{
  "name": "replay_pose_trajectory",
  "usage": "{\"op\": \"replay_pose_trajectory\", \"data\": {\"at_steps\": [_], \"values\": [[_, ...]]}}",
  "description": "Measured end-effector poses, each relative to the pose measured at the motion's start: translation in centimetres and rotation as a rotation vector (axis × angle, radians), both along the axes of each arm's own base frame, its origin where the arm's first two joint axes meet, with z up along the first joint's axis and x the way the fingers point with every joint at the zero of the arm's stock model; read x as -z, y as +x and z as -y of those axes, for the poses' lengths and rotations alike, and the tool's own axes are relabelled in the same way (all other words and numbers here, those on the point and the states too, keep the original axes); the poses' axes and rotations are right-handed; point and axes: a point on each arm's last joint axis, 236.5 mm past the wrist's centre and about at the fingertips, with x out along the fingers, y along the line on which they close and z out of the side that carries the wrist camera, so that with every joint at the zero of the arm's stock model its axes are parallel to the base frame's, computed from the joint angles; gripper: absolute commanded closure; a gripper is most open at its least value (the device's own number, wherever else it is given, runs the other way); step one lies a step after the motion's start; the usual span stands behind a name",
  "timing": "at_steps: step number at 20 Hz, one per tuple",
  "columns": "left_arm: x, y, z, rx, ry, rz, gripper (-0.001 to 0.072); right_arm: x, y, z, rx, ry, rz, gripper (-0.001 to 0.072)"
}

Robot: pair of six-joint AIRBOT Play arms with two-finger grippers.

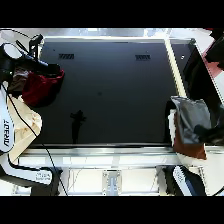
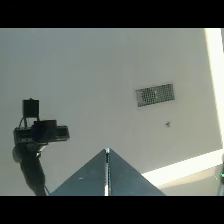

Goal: Fold the shirts.

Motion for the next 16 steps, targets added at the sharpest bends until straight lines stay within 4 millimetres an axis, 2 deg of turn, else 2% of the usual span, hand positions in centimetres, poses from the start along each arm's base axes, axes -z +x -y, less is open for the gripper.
{"op": "replay_pose_trajectory", "data": {"at_steps": [1,2,3,4,6,7,9,11,13,14,15,16], "values": [[0.0,0.0,0.1,-0.001,-0.002,-0.001,0.0694,1.7,-1.3,-0.7,0.005,0.011,-0.021,0.0688],[0.0,0.0,0.1,-0.001,-0.003,-0.001,0.0694,3.2,-2.2,-1.1,0.013,0.020,-0.037,0.0600],[0.0,0.0,0.2,0.000,-0.005,-0.001,0.0694,4.2,-2.9,-1.4,0.024,0.022,-0.046,0.0394],[0.0,0.0,0.2,0.000,-0.006,0.000,0.0692,4.9,-3.4,-1.5,0.037,0.020,-0.052,0.0271],[-0.1,0.0,0.2,0.000,-0.008,-0.001,0.0686,4.9,-3.0,-1.3,0.065,0.002,-0.016,0.0266],[-0.1,0.0,0.2,0.001,-0.008,-0.001,0.0686,4.0,-2.2,-1.1,0.077,-0.011,0.025,0.0267],[-0.1,0.0,0.4,0.002,-0.018,-0.002,0.0686,0.4,0.7,-0.7,0.092,-0.034,0.174,0.0267],[-0.5,0.0,1.2,0.002,-0.056,-0.002,0.0686,-5.3,4.7,-0.9,0.089,-0.044,0.405,0.0267],[-1.2,0.0,2.5,0.006,-0.127,0.001,0.0684,-12.1,9.0,-3.3,0.027,0.000,0.689,0.0269],[-1.8,-0.1,3.5,0.015,-0.176,0.005,0.0641,-15.6,10.9,-5.4,-0.048,0.045,0.836,0.0269],[-2.5,-0.1,4.7,0.026,-0.226,0.008,0.0548,-18.6,12.3,-7.7,-0.132,0.090,0.957,0.0268],[-3.1,-0.2,5.8,0.039,-0.272,0.008,0.0536,-20.9,13.2,-9.5,-0.209,0.122,1.044,0.0269]]}}
